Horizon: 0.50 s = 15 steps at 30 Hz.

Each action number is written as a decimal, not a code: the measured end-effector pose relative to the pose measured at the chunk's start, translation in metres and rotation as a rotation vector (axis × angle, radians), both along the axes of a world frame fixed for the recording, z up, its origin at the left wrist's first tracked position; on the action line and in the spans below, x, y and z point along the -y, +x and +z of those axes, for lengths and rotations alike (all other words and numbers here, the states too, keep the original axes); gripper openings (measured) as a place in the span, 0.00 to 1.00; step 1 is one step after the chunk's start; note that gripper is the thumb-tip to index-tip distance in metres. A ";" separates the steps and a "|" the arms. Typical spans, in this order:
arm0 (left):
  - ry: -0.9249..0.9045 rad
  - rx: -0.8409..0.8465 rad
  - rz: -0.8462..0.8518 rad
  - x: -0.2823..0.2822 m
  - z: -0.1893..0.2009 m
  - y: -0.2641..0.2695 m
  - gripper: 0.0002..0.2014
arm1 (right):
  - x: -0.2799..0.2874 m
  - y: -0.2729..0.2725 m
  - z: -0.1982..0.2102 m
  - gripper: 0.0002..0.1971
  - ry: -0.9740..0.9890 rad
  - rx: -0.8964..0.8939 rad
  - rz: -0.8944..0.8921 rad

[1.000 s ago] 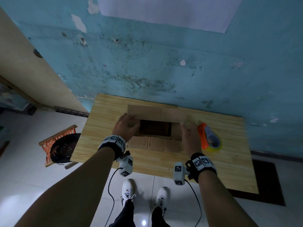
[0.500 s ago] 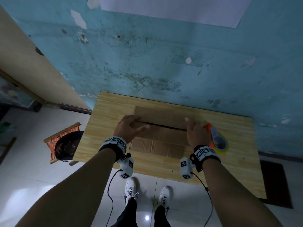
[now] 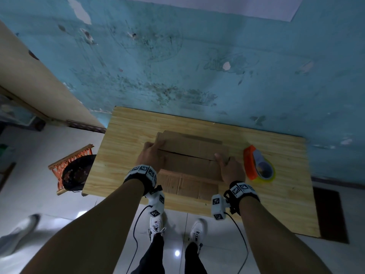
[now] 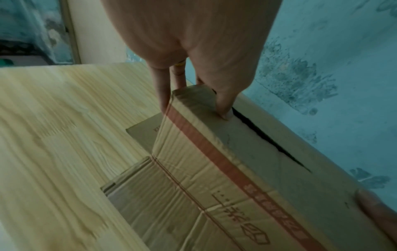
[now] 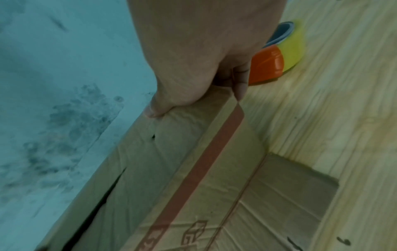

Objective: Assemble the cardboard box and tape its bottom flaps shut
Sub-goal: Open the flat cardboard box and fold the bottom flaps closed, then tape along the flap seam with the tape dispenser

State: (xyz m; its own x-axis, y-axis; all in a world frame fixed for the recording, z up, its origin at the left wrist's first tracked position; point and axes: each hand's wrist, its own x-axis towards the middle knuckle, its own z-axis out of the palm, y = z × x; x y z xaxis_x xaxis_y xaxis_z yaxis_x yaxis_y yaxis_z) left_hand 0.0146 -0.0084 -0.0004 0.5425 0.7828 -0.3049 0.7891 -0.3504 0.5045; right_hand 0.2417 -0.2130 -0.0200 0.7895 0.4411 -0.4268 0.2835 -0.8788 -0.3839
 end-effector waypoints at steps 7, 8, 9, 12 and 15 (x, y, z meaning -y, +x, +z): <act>-0.024 0.019 0.051 0.002 -0.005 0.002 0.29 | 0.037 0.025 -0.011 0.15 0.140 0.143 -0.229; -0.024 0.016 0.057 0.002 -0.005 0.002 0.30 | 0.043 0.031 -0.013 0.14 0.060 0.174 -0.219; -0.025 0.016 0.061 0.002 -0.006 0.002 0.30 | 0.048 0.038 -0.015 0.19 -0.029 0.193 -0.198; -0.029 0.036 0.078 0.001 -0.006 0.002 0.30 | 0.058 0.056 -0.018 0.33 -0.206 0.203 -0.146; -0.059 0.049 0.103 0.001 -0.006 0.003 0.31 | 0.059 0.070 -0.025 0.35 -0.233 0.156 -0.153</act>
State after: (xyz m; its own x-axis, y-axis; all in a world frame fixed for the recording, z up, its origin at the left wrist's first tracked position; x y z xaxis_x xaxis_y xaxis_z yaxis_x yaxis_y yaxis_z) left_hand 0.0173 -0.0094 -0.0060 0.4753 0.8166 -0.3273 0.7934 -0.2372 0.5606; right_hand 0.3122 -0.2725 -0.0450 0.9031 0.2171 -0.3705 0.1812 -0.9749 -0.1296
